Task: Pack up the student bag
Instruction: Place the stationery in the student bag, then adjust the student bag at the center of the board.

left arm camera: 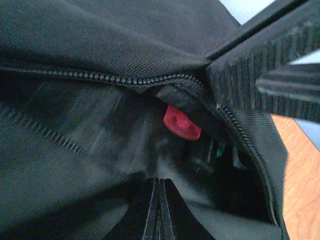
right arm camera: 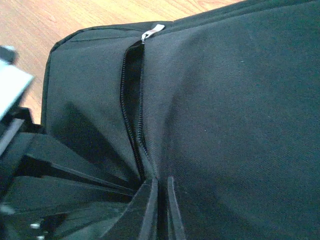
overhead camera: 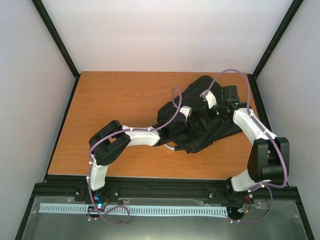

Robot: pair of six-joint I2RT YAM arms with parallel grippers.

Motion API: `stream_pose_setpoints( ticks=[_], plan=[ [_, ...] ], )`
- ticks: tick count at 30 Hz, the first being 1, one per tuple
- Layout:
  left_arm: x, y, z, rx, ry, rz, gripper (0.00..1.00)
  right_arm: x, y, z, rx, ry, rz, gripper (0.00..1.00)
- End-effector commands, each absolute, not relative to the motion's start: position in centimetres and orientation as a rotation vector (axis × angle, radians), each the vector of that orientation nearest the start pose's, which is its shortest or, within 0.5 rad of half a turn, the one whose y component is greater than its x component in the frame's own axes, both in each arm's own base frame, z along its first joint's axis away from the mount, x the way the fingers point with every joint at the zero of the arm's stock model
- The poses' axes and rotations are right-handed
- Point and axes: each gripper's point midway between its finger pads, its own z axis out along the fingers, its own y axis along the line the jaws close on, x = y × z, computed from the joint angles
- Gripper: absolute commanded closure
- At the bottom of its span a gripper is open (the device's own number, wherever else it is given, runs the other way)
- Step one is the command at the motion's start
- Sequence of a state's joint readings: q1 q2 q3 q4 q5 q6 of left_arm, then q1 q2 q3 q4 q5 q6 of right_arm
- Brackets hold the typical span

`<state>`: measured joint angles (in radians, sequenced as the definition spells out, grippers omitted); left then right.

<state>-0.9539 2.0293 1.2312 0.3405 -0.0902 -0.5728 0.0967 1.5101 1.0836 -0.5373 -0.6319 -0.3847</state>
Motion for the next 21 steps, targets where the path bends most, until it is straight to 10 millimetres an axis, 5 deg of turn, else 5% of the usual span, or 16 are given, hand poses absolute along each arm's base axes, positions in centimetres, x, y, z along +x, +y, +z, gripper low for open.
stream_pose_setpoints(
  ticks=[1,10,14,18,21],
  plan=[
    [33.1,-42.8,12.4,0.292,2.132,-0.832,0.94,36.3,13.8,17.6,-0.833,2.199,0.623,0.90],
    [29.6,-33.7,11.9,0.295,2.177,-0.582,0.71,36.2,11.1,25.2,-0.740,2.132,0.491,0.50],
    [29.2,-30.8,13.7,0.318,2.120,-0.485,0.50,35.3,9.3,27.7,-0.716,2.075,0.318,0.35],
    [30.1,-29.7,16.5,0.307,2.096,-0.485,0.26,35.5,5.7,27.7,-0.556,2.086,0.145,0.01],
    [31.7,-29.0,17.5,0.231,2.112,-0.588,0.12,35.3,3.8,25.8,-0.501,2.153,0.123,0.00]
  ],
)
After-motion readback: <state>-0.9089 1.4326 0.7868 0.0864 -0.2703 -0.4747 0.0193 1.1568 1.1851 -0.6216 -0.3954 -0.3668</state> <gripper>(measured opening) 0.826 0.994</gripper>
